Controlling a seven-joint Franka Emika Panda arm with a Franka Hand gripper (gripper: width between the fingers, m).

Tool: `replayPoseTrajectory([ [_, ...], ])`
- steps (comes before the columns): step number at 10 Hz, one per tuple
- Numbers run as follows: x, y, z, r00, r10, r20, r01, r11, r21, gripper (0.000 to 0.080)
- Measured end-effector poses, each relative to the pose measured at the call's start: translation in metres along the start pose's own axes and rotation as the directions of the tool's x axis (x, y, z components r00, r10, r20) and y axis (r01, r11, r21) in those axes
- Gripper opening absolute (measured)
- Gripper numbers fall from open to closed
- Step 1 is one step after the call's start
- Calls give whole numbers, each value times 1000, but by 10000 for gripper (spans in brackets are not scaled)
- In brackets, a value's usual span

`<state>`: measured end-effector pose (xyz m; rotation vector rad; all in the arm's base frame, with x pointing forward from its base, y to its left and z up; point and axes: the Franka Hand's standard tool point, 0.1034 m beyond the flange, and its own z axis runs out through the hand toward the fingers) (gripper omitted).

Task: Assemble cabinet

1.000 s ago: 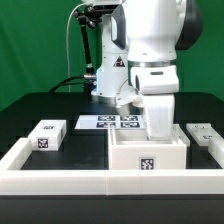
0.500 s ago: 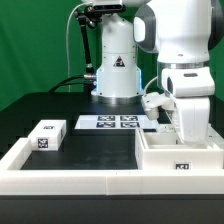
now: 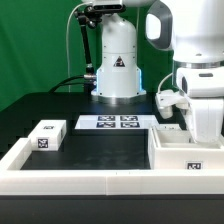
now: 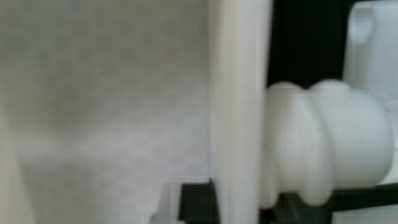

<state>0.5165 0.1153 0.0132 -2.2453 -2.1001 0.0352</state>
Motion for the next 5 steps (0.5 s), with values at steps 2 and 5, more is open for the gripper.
replayPoseTrajectory([
  [2, 0, 0, 0, 1000, 0, 0, 0, 1000, 0, 38],
  [5, -1, 0, 1, 1000, 2, 0, -2, 1000, 1, 280],
])
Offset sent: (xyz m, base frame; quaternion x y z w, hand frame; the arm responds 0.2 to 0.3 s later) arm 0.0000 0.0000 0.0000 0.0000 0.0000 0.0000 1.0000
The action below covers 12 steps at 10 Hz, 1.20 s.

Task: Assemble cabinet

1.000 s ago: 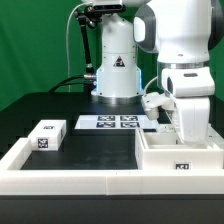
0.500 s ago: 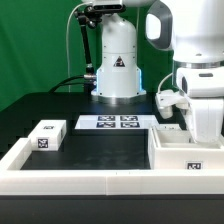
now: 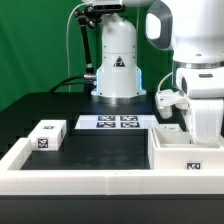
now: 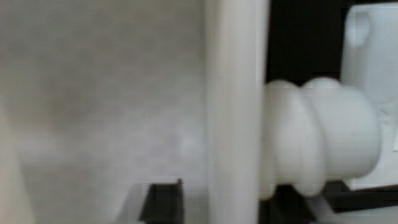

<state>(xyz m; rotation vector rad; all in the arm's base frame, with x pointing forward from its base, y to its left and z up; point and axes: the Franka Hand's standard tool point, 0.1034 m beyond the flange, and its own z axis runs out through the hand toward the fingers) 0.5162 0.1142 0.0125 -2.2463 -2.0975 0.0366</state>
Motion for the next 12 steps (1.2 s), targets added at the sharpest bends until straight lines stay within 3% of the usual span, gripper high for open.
replayPoseTrajectory([
  [1, 0, 0, 0, 1000, 0, 0, 0, 1000, 0, 280],
  [3, -1, 0, 0, 1000, 1, 0, -1, 1000, 0, 644],
  [4, -1, -3, 1, 1000, 0, 2, 0, 1000, 7, 644],
  [5, -1, -5, 1, 1000, -1, 3, 1, 1000, 11, 775],
  [10, -1, -9, 2, 1000, 0, 5, 0, 1000, 16, 796],
  [12, -2, -17, -10, 1000, -7, 10, 7, 1000, 7, 796],
])
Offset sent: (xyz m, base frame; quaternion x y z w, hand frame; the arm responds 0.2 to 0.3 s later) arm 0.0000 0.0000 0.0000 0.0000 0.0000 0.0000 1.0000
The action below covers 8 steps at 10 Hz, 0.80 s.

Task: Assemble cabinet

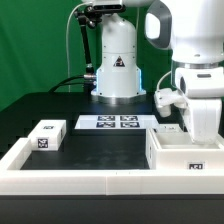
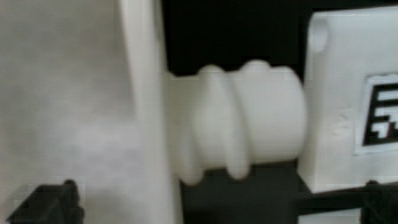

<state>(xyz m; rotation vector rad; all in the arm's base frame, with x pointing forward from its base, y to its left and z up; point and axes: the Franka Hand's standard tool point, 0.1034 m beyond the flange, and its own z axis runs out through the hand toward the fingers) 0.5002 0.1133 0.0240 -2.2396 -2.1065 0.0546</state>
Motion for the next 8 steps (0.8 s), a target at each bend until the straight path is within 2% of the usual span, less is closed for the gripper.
replayPoseTrajectory([
  [2, 1, -10, -21, 1000, -9, 7, 9, 1000, -18, 796],
  [4, 6, -20, -35, 1000, 3, 8, -3, 999, -33, 796],
  [6, 13, -27, -41, 1000, 21, 2, -21, 999, -50, 796],
  [8, 11, -27, -39, 1000, 26, 2, -26, 999, -45, 796],
])
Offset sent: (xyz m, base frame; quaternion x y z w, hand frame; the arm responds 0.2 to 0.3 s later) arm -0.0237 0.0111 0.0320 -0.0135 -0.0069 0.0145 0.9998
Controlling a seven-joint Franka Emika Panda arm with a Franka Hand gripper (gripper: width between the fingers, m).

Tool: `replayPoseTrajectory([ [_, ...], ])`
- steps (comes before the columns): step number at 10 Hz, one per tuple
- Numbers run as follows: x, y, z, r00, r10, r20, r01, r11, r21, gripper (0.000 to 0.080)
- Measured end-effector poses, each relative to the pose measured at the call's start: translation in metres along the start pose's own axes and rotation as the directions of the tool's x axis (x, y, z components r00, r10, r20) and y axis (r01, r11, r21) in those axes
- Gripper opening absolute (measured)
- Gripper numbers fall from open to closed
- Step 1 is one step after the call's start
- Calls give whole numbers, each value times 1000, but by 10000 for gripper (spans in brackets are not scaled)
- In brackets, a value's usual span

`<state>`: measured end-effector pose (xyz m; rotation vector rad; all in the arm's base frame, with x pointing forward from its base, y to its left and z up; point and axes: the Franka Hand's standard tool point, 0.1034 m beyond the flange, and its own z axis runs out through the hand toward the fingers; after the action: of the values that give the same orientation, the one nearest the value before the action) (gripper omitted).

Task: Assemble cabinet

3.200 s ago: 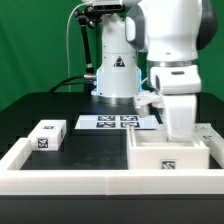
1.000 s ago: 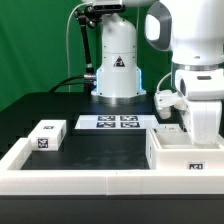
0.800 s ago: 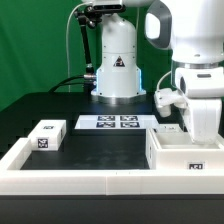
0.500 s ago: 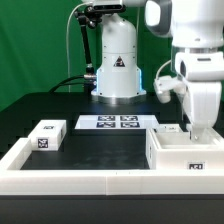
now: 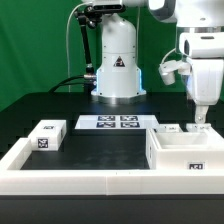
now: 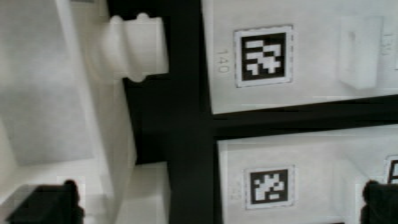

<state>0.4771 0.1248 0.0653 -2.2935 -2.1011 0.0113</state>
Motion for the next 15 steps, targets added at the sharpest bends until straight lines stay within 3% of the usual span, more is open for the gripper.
replayPoseTrajectory([
  [5, 0, -2, 1, 1000, 2, 0, -2, 1000, 3, 796],
  [6, 7, -10, 3, 1000, 23, -12, -24, 1000, -11, 796],
  [8, 28, -36, 10, 1000, -3, -30, 3, 1000, -12, 796],
  [10, 36, -47, 19, 999, -19, -41, 19, 1000, -5, 796],
  [15, 35, -56, 38, 999, -14, -48, 15, 1000, 21, 796],
])
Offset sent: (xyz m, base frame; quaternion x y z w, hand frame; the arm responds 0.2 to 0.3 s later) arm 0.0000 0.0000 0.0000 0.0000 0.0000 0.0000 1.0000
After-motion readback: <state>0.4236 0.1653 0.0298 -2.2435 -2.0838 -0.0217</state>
